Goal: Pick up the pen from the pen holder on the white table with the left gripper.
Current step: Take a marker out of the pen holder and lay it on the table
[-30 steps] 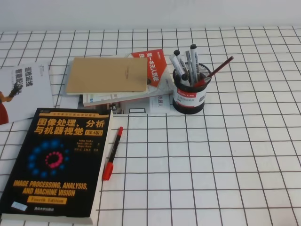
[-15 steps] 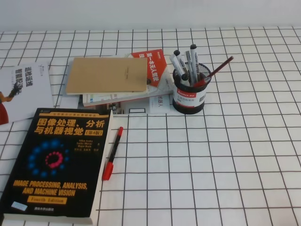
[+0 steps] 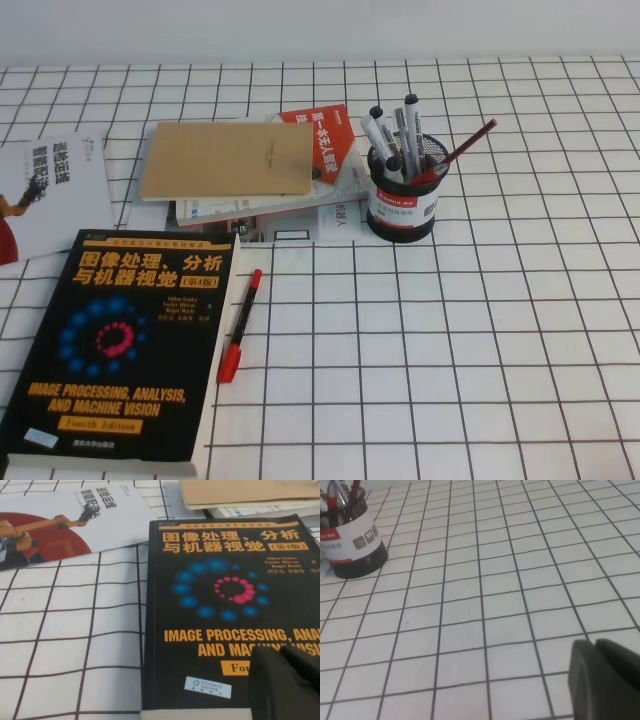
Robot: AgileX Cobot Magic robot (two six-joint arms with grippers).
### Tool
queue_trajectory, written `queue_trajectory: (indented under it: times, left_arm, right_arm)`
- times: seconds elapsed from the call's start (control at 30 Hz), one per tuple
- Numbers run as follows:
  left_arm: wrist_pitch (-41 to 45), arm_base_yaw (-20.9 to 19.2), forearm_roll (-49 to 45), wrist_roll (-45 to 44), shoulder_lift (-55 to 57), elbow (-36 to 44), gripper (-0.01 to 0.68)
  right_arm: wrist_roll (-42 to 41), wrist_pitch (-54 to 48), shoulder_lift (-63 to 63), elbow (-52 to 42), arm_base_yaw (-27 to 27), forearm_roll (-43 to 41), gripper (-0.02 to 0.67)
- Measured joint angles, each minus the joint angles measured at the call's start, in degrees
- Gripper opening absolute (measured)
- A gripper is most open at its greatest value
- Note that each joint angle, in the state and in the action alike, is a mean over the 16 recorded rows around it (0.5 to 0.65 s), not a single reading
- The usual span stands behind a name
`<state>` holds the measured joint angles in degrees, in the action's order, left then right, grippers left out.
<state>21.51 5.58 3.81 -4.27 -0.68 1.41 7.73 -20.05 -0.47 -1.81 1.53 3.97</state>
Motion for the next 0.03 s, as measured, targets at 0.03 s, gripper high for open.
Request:
queue_trajectory:
  times: [0.03]
  left_arm:
    - [0.00,0.00,0.00,0.00,0.00,0.00,-0.001]
  right_arm:
    - [0.00,0.00,0.00,0.00,0.00,0.00,-0.016]
